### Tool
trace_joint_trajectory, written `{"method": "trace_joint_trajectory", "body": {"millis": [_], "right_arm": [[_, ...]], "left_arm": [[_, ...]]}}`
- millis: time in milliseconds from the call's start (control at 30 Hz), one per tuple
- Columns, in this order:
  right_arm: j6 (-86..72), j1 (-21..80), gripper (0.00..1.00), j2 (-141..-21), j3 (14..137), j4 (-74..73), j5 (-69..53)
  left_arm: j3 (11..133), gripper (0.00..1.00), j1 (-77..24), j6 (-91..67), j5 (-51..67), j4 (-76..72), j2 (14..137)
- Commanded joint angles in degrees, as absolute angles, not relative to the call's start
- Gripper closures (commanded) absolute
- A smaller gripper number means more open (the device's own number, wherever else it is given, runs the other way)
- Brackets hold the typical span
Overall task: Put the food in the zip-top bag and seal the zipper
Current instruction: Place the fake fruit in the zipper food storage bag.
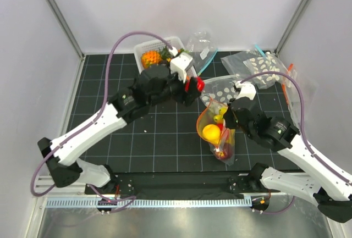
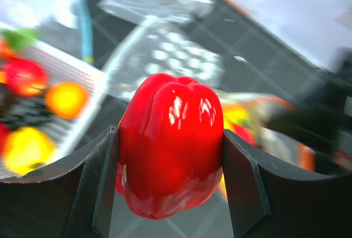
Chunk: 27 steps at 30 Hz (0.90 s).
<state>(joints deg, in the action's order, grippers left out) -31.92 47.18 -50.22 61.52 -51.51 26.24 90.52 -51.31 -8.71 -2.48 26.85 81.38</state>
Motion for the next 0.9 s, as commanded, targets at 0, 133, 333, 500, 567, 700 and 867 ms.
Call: {"method": "trace_joint_trajectory", "body": {"millis": [0, 133, 333, 500, 567, 700, 867], "right_arm": [[-32.7, 47.2, 0.99, -48.3, 63.2, -49.8, 27.2], [-32.9, 47.2, 0.99, -47.8, 64.1, -50.4, 27.6], [-34.0, 47.3, 0.99, -46.9, 64.6, -51.2, 27.5], [-34.5, 47.3, 0.99, -46.3, 64.4, -51.2, 27.0], [-34.5, 47.2, 0.99, -46.2, 64.8, -51.4, 26.8], [-34.3, 47.3, 0.99, -47.4, 66.4, -54.0, 27.7], [-34.6, 47.2, 0.99, -48.3, 68.3, -57.8, 28.7]], "left_arm": [[83.9, 0.52, -57.1, -18.6, -0.7, 20.8, 74.2], [76.9, 0.55, -62.9, -23.5, -1.4, 15.7, 70.8], [72.2, 0.58, -67.8, -27.3, -2.4, 8.7, 72.3], [72.8, 0.58, -69.3, -28.0, -4.6, 6.4, 77.1], [73.3, 0.58, -69.3, -27.9, -5.1, 6.0, 79.3], [75.1, 0.58, -69.3, -27.9, -6.8, 5.9, 82.3], [76.2, 0.58, -69.3, -27.9, -9.6, 5.9, 85.6]]}}
